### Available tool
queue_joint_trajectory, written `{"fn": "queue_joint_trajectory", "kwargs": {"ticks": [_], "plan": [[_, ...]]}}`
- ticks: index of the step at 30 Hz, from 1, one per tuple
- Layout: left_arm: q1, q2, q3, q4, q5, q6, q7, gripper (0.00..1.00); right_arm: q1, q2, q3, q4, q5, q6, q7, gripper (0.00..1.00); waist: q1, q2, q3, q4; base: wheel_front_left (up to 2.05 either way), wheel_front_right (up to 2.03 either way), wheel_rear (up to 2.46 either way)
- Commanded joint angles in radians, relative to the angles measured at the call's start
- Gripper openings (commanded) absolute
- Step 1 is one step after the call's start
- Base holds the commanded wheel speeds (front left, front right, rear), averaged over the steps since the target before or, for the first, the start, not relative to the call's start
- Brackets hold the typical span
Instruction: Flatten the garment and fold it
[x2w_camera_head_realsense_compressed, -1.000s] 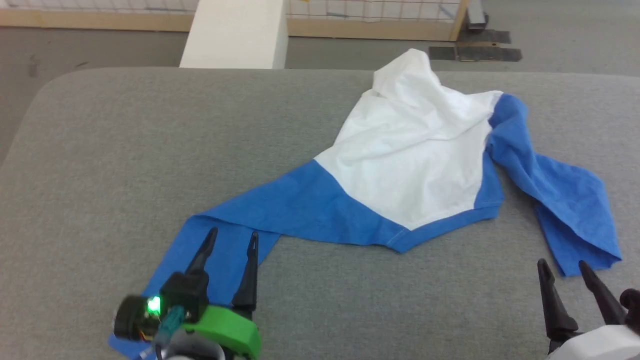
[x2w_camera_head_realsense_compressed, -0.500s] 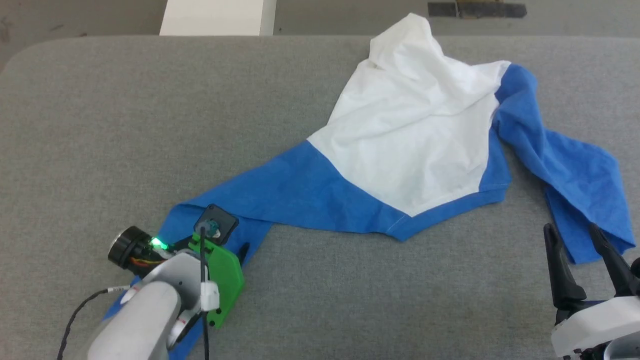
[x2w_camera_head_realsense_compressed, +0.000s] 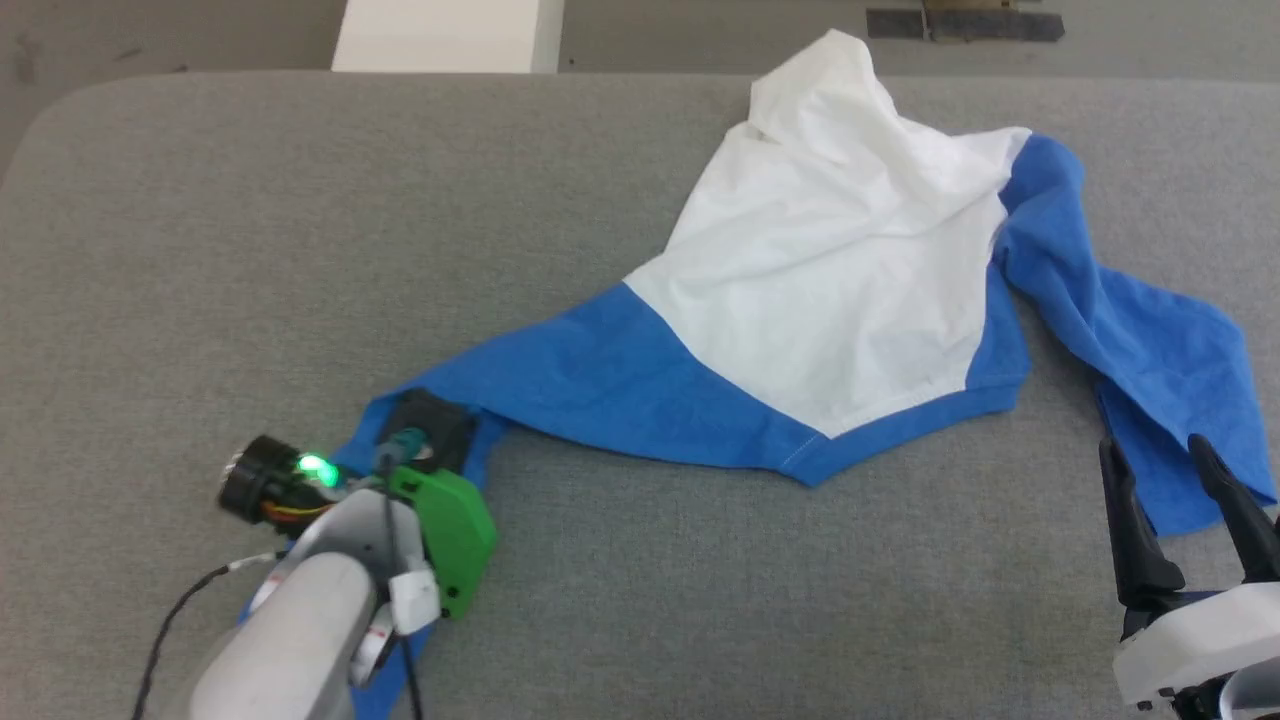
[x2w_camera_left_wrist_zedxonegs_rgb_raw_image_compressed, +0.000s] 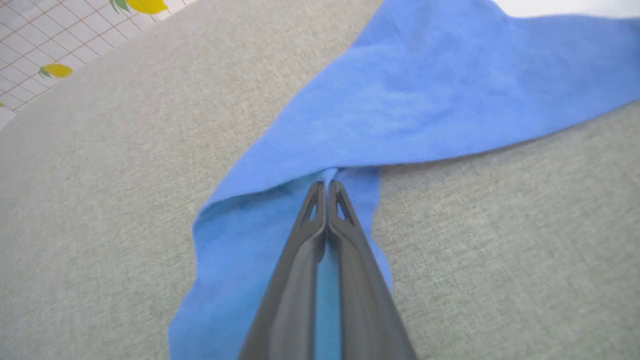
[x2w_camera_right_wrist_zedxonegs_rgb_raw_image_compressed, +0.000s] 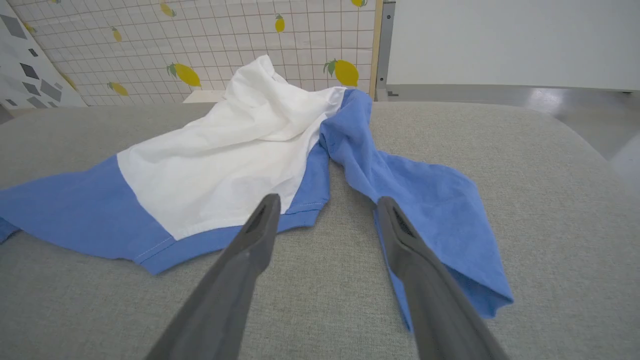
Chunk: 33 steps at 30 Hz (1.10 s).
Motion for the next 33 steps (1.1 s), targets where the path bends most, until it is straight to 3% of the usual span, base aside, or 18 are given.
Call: {"fn": "queue_joint_trajectory", "kwargs": {"ticks": [1, 9, 10, 12, 13, 19, 24, 28, 33], "plan": [[0.036, 0.023, 0.030, -0.033, -0.004, 0.037, -0.023, 0.00, 0.002, 0.007, -0.002, -0.006, -0.006, -0.001, 0.005, 1.00, 0.0000, 0.0000, -0.042, 0.027, 0.00, 0.00, 0.00], [0.340, 0.181, 0.248, -0.210, -0.062, 0.252, -0.102, 0.00, 0.047, 0.023, -0.029, -0.020, -0.014, -0.001, 0.027, 1.00, 0.0000, 0.0000, -0.084, 0.058, 0.00, 0.00, 0.00], [0.360, 0.181, 0.255, -0.216, -0.069, 0.258, -0.112, 0.09, 0.051, 0.024, -0.034, -0.022, -0.015, -0.001, 0.030, 1.00, 0.0000, 0.0000, -0.084, 0.062, 0.00, 0.00, 0.00], [0.384, 0.163, 0.260, -0.228, -0.087, 0.262, -0.137, 0.93, 0.058, 0.026, -0.037, -0.024, -0.016, -0.001, 0.037, 1.00, 0.0000, 0.0000, -0.084, 0.069, 0.00, 0.00, 0.00], [0.387, 0.144, 0.261, -0.234, -0.099, 0.263, -0.155, 1.00, 0.058, 0.027, -0.034, -0.024, -0.016, -0.001, 0.041, 1.00, 0.0000, 0.0000, -0.084, 0.073, 0.00, 0.00, 0.00], [0.340, 0.046, 0.230, -0.279, -0.126, 0.238, -0.254, 1.00, 0.046, 0.030, -0.016, -0.035, -0.008, -0.001, 0.059, 1.00, 0.0000, 0.0000, -0.077, 0.083, 0.00, 0.00, 0.00], [0.274, 0.033, 0.155, -0.404, -0.075, 0.185, -0.286, 1.00, 0.040, 0.028, -0.022, -0.047, -0.008, -0.001, 0.061, 1.00, 0.0000, 0.0000, -0.055, 0.084, 0.00, 0.00, 0.00], [0.211, 0.069, 0.041, -0.398, 0.003, 0.098, -0.213, 1.00, 0.028, 0.026, -0.019, -0.050, -0.004, -0.001, 0.059, 1.00, 0.0000, 0.0000, -0.022, 0.076, 0.00, 0.00, 0.00], [0.124, 0.100, -0.096, -0.276, 0.057, -0.055, -0.109, 1.00, 0.001, 0.014, -0.008, -0.048, 0.006, -0.001, 0.055, 1.00, 0.0000, 0.0000, 0.022, 0.054, 0.00, 0.00, 0.00]]}}
